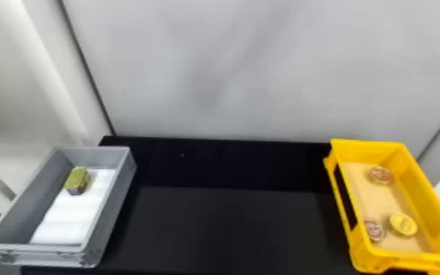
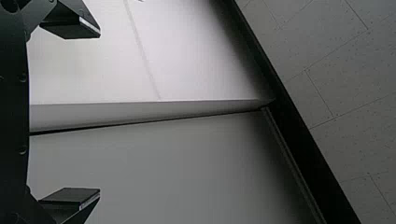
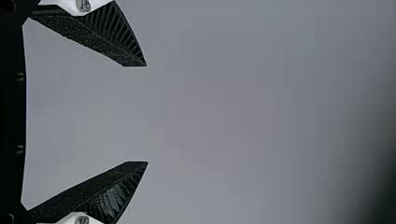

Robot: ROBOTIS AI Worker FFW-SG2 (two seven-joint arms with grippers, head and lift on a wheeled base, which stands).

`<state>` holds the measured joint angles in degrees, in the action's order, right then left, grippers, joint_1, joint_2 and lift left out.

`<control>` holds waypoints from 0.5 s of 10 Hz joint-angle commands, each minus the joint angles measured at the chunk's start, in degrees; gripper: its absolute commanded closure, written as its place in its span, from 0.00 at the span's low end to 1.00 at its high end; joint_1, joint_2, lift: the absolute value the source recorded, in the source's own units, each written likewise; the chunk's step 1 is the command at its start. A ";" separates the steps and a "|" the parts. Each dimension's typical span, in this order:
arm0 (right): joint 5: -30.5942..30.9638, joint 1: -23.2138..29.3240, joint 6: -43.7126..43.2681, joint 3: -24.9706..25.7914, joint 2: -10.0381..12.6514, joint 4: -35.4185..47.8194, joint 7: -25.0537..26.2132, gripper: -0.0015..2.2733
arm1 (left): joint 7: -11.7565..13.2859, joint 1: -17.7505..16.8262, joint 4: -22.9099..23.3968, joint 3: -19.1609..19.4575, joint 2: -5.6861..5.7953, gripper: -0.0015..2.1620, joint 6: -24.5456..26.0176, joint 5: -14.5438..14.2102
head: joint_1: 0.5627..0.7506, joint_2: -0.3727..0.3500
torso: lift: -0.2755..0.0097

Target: Pick up the round yellow can and place it in the yellow rectangular box

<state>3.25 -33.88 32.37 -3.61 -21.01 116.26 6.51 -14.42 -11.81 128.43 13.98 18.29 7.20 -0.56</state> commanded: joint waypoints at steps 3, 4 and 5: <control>0.00 -11.39 -9.94 -7.65 -1.76 1.43 6.67 0.00 | -0.09 -0.23 -0.02 0.71 0.26 0.04 -0.34 0.12 | 0.70 0.59 | 0.96; -0.87 -14.11 -9.42 -8.88 -3.16 1.43 7.64 0.00 | -0.09 -0.14 0.07 1.15 0.35 0.04 -0.34 0.12 | 0.70 0.59 | 0.96; -1.40 -16.57 -8.45 -9.85 -4.13 1.43 7.90 0.00 | -0.09 -0.05 0.25 1.50 0.44 0.04 -0.26 0.12 | 0.70 0.59 | 0.96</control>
<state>2.92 -46.89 22.77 -12.02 -23.52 117.73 14.15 -14.51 -11.99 128.48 14.98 18.62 6.90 -0.44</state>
